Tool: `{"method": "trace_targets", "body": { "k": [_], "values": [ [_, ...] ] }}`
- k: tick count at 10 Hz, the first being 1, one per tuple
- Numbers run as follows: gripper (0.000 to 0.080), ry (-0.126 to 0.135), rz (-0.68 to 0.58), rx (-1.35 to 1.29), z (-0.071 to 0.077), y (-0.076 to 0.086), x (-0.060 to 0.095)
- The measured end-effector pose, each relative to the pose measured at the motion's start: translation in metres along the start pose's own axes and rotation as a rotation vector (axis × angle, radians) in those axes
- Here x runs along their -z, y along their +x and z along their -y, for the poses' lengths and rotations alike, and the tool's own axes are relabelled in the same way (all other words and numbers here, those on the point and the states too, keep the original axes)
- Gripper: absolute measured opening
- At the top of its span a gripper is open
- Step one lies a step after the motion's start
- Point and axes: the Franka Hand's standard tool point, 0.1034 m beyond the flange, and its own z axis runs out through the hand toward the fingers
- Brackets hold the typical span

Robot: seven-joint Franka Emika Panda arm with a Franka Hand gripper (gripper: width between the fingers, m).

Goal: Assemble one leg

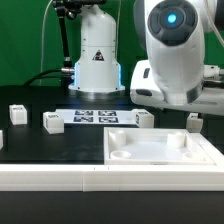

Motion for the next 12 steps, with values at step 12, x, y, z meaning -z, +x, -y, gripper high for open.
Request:
{"method": "trace_targets", "body": {
  "k": [12],
  "values": [
    [0.0621, -0.042, 0.026, 0.015, 0.022, 0.0, -0.04]
  ]
}}
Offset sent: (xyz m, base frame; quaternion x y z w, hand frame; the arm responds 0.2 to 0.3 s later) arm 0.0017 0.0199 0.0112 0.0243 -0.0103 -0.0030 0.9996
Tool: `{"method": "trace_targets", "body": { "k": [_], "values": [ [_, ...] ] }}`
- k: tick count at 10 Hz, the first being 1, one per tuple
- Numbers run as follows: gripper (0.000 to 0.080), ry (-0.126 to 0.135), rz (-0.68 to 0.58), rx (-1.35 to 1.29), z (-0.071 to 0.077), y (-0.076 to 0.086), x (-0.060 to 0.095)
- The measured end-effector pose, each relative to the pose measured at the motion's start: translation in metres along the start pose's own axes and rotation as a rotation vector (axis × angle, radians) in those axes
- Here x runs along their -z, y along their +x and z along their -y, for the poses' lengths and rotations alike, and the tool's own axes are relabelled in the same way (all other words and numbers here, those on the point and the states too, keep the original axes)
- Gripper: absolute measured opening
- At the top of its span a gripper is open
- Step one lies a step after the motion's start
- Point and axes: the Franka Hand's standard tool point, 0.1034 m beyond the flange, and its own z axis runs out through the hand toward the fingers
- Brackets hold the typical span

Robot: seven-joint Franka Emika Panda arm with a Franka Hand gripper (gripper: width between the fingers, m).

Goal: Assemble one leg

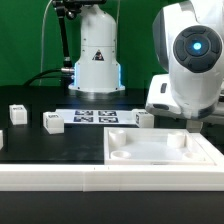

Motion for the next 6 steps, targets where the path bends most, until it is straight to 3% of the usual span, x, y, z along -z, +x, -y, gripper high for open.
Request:
{"method": "trace_targets", "body": {
  "k": [2, 6],
  "values": [
    [0.0289, 0.001, 0.0, 0.0, -0.0002, 0.0002, 0.0001],
    [0.029, 0.001, -0.001, -0.001, -0.0003, 0.0005, 0.0004]
  ]
}}
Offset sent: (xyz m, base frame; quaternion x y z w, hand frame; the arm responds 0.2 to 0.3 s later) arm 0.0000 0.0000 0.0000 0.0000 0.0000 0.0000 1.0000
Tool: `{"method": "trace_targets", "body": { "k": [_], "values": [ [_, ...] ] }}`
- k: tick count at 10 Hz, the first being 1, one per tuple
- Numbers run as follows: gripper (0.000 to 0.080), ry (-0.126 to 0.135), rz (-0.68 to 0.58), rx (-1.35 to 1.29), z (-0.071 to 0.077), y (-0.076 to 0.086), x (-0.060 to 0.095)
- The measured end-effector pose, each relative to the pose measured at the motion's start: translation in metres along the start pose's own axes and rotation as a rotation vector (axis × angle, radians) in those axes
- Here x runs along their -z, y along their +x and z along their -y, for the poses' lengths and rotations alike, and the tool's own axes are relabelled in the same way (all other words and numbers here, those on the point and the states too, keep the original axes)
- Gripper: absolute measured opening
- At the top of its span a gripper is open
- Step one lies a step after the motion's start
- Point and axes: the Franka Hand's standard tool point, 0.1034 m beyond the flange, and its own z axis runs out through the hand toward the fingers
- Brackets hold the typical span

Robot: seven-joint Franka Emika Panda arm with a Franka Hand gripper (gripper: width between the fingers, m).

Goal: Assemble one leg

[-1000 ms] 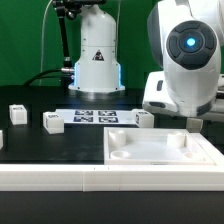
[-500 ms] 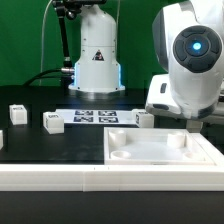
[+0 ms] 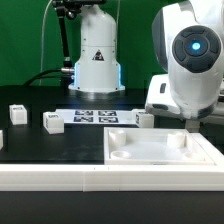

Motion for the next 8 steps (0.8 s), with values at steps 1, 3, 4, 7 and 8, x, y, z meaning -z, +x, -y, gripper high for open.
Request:
{"method": "trace_targets", "body": {
  "k": [1, 3, 4, 7, 8],
  "values": [
    [0.029, 0.0, 0.0, 0.0, 0.0, 0.0, 0.0],
    [0.029, 0.0, 0.005, 0.0, -0.001, -0.002, 0.002],
    [0.0291, 0.001, 0.017, 0.003, -0.002, -0.01, 0.011],
    [0.0291, 0.008, 0.051, 0.02, -0.009, -0.045, 0.053],
    [0.0291, 0.02, 0.008, 0.019, -0.007, -0.038, 0.051]
  ]
}}
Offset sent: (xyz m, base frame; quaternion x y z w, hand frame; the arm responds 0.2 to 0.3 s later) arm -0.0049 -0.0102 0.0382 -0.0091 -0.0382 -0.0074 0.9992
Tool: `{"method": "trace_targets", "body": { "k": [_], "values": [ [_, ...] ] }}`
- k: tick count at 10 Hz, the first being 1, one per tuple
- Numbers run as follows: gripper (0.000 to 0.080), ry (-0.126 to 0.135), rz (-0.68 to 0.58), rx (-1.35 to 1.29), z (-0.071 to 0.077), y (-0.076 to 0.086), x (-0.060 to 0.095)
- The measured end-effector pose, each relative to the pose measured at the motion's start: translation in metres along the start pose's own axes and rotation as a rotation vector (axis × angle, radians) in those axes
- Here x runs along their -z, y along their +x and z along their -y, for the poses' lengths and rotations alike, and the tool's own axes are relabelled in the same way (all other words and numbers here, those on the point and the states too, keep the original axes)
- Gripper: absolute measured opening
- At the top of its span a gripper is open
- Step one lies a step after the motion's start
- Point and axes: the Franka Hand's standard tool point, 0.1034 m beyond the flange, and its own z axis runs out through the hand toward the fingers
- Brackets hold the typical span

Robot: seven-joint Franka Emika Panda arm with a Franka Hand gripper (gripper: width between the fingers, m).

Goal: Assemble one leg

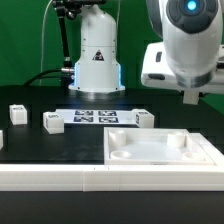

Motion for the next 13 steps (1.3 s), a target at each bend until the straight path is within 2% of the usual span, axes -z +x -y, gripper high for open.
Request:
{"method": "trace_targets", "body": {
  "k": [1, 2, 3, 4, 5, 6, 7, 8, 9, 10, 11, 12, 13],
  "values": [
    [0.0291, -0.003, -0.001, 0.0, 0.0, 0.0, -0.003],
    [0.0291, 0.008, -0.044, 0.002, 0.003, 0.005, 0.0],
    [0.0291, 0.023, -0.136, 0.01, 0.008, 0.009, 0.003],
    [0.0291, 0.025, -0.185, 0.014, 0.008, 0.006, 0.002],
    [0.0291, 0.018, -0.259, 0.04, 0.008, 0.009, 0.008],
    [0.0291, -0.026, -0.318, 0.092, 0.001, 0.011, 0.026],
    [0.0291, -0.056, -0.395, 0.127, -0.001, 0.012, 0.045],
    [0.0291, -0.08, -0.463, 0.163, -0.001, 0.005, 0.064],
    [0.0291, -0.092, -0.522, 0.185, 0.0, 0.002, 0.077],
    [0.0291, -0.071, -0.595, 0.191, 0.004, 0.005, 0.074],
    [0.0291, -0.066, -0.626, 0.199, 0.004, 0.004, 0.072],
    [0.0291, -0.049, -0.678, 0.205, 0.007, 0.006, 0.075],
    [0.0291, -0.022, -0.779, 0.218, 0.012, 0.007, 0.075]
  ]
}}
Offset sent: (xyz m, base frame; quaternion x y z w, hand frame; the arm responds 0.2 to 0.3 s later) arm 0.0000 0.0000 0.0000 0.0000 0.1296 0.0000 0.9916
